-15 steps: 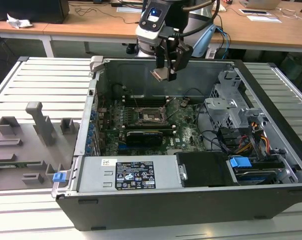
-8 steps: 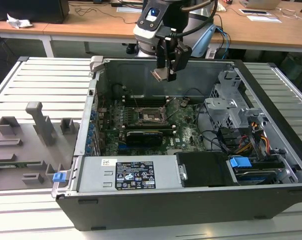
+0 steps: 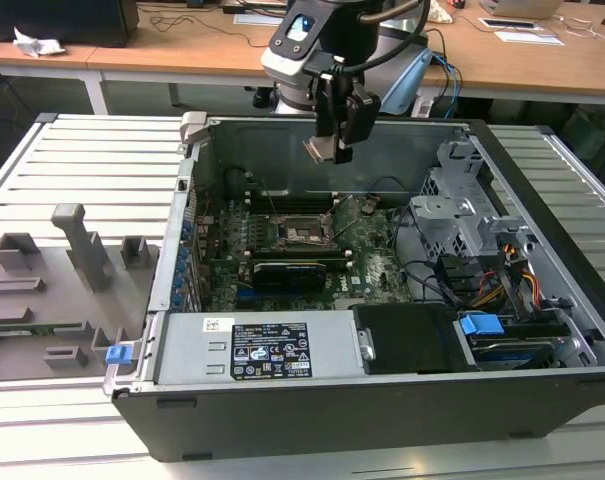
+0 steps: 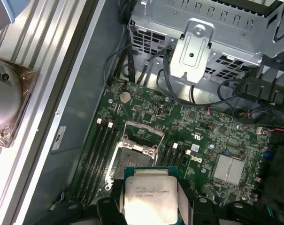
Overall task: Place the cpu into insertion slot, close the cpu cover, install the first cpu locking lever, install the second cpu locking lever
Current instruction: 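Place the cpu into insertion slot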
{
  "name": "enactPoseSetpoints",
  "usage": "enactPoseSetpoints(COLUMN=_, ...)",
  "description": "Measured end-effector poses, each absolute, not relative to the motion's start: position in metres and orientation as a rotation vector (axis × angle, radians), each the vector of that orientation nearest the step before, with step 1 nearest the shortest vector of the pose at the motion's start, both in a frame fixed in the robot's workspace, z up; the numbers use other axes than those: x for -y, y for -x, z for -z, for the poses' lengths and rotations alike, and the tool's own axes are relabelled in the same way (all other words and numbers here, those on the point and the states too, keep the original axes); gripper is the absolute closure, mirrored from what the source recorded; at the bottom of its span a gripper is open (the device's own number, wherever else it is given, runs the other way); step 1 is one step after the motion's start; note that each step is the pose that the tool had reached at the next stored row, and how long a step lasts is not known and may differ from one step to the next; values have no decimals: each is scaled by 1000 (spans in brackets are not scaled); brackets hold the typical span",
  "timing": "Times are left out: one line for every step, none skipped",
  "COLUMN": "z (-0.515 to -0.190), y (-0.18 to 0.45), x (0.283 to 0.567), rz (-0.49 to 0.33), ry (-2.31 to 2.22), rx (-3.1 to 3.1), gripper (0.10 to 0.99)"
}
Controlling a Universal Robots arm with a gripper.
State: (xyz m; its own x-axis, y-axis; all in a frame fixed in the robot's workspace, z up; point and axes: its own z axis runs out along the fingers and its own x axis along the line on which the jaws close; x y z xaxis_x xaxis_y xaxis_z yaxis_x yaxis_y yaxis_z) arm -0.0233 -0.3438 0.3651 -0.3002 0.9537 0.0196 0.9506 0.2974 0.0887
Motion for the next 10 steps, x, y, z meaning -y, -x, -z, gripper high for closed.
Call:
enactPoseSetpoints(z=-365, y=23, x=344, rz=-129, ry=-1846, rx=-2493, gripper=545)
enactPoseSetpoints(z=-365, y=23, x=344, rz=-128, ry=-1867, rx=-2476, gripper=545)
enactPoseSetpoints(z=-365, y=23, x=344, rz=-128, ry=-1876, rx=-2469, gripper=545)
enactPoseSetpoints(z=-365, y=23, x=344, rz=-128, ry=-1886, rx=-2461, gripper=545)
enactPoseSetpoints(z=-365, y=23, x=344, rz=-128, ry=-1898, rx=-2451, gripper=545)
enactPoseSetpoints(z=-365, y=23, x=344, rz=-127, ry=-1909, rx=-2442, gripper=545)
enactPoseSetpoints(z=-365, y=23, x=344, rz=-127, ry=-1929, rx=-2426, gripper=545)
enactPoseSetpoints(z=-365, y=23, x=344, rz=-126, ry=-1939, rx=-2417, gripper=545)
enactPoseSetpoints(z=-365, y=23, x=344, rz=-126, ry=-1950, rx=-2408, gripper=545)
enactPoseSetpoints(z=-365, y=23, x=344, rz=-126, ry=-1961, rx=-2398, gripper=545)
